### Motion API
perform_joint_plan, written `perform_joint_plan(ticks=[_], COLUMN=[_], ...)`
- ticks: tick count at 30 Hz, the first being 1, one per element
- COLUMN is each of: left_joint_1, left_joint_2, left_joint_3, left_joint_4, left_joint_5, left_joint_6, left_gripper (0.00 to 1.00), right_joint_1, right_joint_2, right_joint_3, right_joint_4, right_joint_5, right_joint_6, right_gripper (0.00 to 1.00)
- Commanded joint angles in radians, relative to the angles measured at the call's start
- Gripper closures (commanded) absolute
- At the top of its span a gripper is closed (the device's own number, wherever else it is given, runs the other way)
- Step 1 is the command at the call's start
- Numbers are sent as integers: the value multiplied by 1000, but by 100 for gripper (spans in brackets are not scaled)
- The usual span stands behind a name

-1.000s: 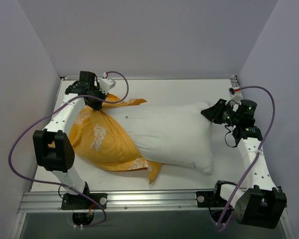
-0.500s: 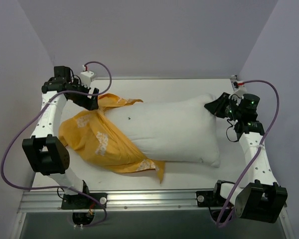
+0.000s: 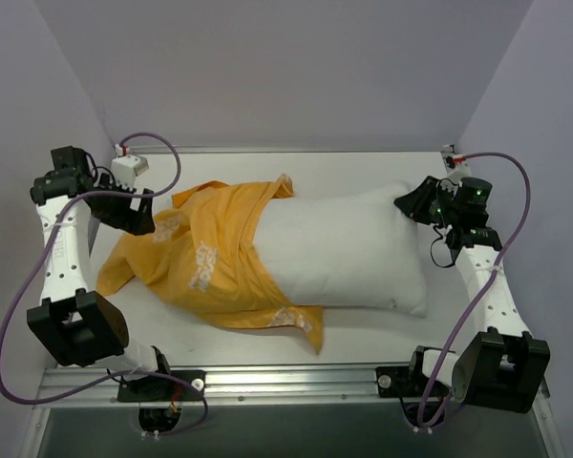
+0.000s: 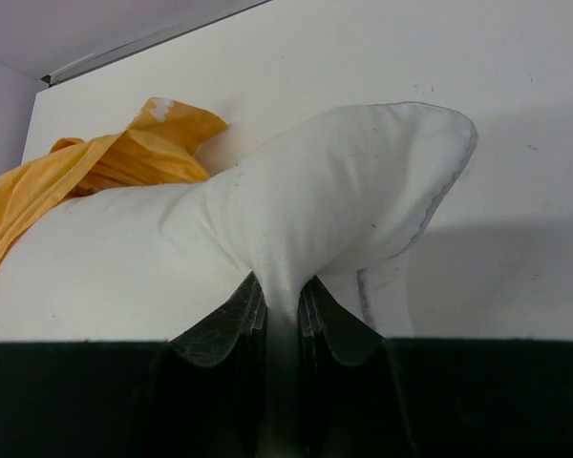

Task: Remove the pillowcase from the pillow

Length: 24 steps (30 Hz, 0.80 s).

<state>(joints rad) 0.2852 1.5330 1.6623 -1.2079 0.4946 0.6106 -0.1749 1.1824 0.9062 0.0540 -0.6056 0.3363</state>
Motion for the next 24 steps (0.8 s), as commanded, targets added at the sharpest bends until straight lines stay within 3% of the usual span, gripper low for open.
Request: perform_joint_plan(ticks=[1,3,9,13,17,18,21,22,24], left_joint_1=[0,0,2,3,5,5,9,17,60], left_joint_2=[-11,9,137,229,269,282,311,315,314], left_joint_3=[-217,-316,-363,-367,-397,-401,-418,-421,-423], left_joint_4=[135,203,442,536,570,568,550,547,544], left_joint_5=[-230,-339,-514,-538,-458,-443,-404,-393,-390], left_joint_6=[71,61,-60,-136,-143,-144,-132,-130,-137], left_gripper=[6,6,6,6,6,2,56,96,98], right_joint_1=[-2,-3,-3,-6,-15,-21,-41,-47,-80], right_joint_2=[13,17,29,29,37,39,40,42,39], right_joint_3=[49,49,45,30,23,23,23,25,31], right_joint_4=[113,115,115,127,133,133,139,138,126], right_joint_5=[13,10,9,13,15,15,24,30,43], right_joint_6=[-16,-26,-34,-34,-33,-31,-20,-20,-22], right_gripper=[100,100,100,100,100,100,100,100,100])
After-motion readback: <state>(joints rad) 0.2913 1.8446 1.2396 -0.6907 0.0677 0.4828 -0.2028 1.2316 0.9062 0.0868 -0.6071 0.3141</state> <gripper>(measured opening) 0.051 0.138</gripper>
